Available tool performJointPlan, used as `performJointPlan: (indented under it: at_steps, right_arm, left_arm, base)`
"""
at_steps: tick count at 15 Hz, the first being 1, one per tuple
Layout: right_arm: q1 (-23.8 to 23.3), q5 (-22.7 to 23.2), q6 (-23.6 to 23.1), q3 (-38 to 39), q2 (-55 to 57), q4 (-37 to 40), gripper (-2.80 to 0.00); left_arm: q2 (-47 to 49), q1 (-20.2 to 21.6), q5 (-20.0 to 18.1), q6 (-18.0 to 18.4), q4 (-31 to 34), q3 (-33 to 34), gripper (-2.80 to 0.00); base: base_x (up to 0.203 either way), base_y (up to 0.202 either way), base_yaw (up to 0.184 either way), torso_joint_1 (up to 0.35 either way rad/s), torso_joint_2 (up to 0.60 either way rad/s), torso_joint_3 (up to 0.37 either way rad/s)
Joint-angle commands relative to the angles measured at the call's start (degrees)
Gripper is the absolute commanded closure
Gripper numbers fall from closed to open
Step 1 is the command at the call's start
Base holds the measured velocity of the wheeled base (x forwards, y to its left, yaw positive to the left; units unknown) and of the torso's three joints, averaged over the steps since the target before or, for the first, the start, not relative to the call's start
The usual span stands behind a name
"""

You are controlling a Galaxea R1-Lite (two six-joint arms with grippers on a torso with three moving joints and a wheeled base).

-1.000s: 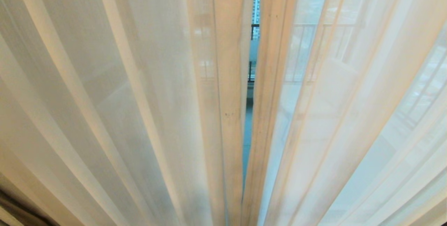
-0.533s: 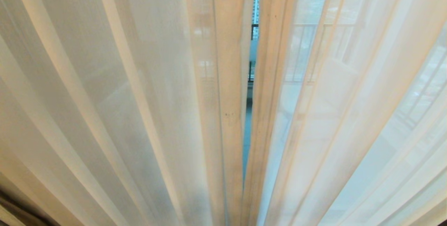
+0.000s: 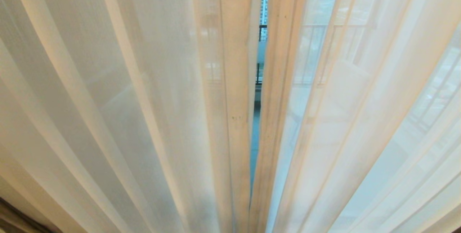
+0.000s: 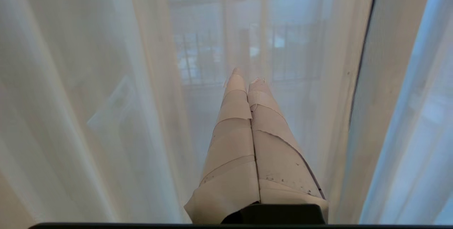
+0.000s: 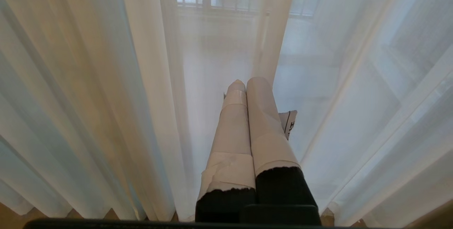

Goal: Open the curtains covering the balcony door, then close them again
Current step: Pull the inner curtains open on both sides

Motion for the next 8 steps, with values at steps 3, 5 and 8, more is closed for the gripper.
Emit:
performJointPlan:
  at_steps: [3,5,8]
  right_arm:
    - [0.00,0.03,-0.03,0.00,0.07,-0.03,0.00]
    - [0.00,0.03,-0.03,0.00,0.07,0.05,0.00]
    - [0.00,0.03,-0.03,0.00,0.07,0.05,0.00]
  left_arm:
    - [17.45,-4.62,-4.13,-0.67,0.16,-11.51,0.00]
    - [22.68,-7.65,-7.58,-2.26,0.11,-15.18,0.00]
    - [29.62,-12.59,-10.69,-5.07,-0.01,-20.06,0.00]
  base:
    - [0.000,0.000,0.000,0.000,0.00,0.000]
    - [0.000,0.000,0.000,0.000,0.00,0.000]
    - [0.000,0.000,0.000,0.000,0.00,0.000]
